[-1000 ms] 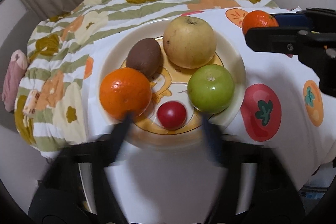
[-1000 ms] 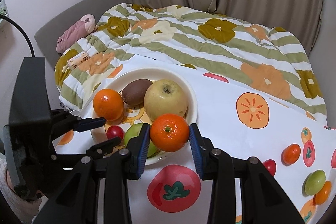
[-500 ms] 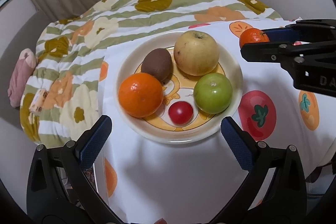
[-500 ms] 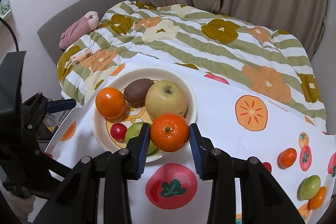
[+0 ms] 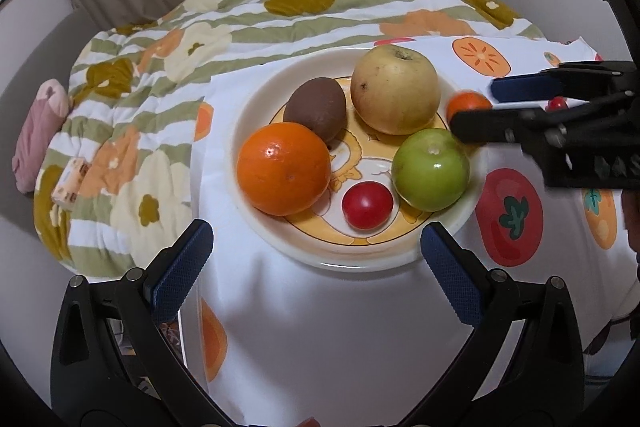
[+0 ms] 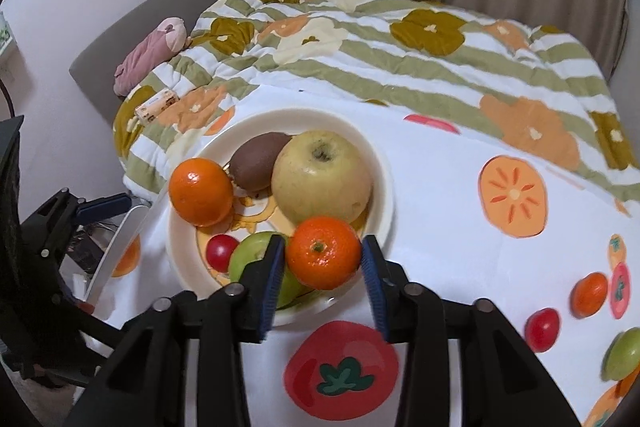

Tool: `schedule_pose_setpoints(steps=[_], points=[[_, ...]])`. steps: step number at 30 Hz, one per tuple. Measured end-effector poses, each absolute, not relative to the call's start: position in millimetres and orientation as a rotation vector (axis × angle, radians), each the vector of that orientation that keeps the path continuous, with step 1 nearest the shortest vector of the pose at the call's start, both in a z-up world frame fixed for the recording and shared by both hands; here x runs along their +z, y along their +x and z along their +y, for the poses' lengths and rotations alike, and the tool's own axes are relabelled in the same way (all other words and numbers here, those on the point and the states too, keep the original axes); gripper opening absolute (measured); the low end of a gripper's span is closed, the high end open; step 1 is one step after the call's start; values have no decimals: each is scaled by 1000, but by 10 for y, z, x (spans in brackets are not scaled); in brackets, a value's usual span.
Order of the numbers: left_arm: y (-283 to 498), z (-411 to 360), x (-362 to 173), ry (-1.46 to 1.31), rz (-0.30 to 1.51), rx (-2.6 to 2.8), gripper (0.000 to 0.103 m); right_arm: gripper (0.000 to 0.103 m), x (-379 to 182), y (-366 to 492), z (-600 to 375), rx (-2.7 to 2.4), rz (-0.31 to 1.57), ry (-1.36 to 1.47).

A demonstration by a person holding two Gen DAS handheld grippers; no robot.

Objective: Organize fruits
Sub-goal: 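Open both tools to drop tomato and tangerine onto the plate, then move both tools back toward the remaining fruits on the sheet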

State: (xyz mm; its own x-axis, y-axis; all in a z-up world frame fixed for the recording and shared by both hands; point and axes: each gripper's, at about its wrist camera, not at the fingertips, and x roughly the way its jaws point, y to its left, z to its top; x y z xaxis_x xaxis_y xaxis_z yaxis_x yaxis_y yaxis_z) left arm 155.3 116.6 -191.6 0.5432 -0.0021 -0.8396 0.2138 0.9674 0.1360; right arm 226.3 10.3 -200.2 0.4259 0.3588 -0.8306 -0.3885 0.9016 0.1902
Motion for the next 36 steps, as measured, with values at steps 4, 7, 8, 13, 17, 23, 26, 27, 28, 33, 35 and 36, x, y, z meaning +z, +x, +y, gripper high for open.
schedule_pose_setpoints(steps=[4,7,8,13,17,23,26,27,28,33,35,36], points=[[1537,1172,-1899,238,987,-124,103,90,-1961,2197,87,464,1004,-29],[1513,1177,-1867,236,986,-117,103,103,-1924,2149,73,463,996,-41],[1502,1175,-1846,236,984,-112,103,103,-1900,2125,64,469,991,-41],[1432,1160,-1724,250,967,-85,103,103,-1758,2038,-20,504,941,-4],[1360,1090,-1543,263,939,-78,103,103,-1601,1934,-79,474,926,-47],[1286,878,-1277,282,891,-82,103,103,-1304,1705,-268,458,884,-102],[1247,771,-1150,237,872,-102,103,103,-1152,1579,-414,433,860,-116],[1234,740,-1115,224,866,-107,103,103,-1102,1536,-477,423,853,-116],[1227,708,-1089,215,862,-111,103,103,-1069,1510,-521,409,849,-118],[1178,402,-1013,244,846,-148,103,103,-975,1373,-882,315,859,-114],[1162,272,-1007,257,841,-172,103,103,-965,1316,-1042,299,859,-101],[1155,202,-1004,257,840,-185,103,103,-965,1289,-1128,285,858,-98]])
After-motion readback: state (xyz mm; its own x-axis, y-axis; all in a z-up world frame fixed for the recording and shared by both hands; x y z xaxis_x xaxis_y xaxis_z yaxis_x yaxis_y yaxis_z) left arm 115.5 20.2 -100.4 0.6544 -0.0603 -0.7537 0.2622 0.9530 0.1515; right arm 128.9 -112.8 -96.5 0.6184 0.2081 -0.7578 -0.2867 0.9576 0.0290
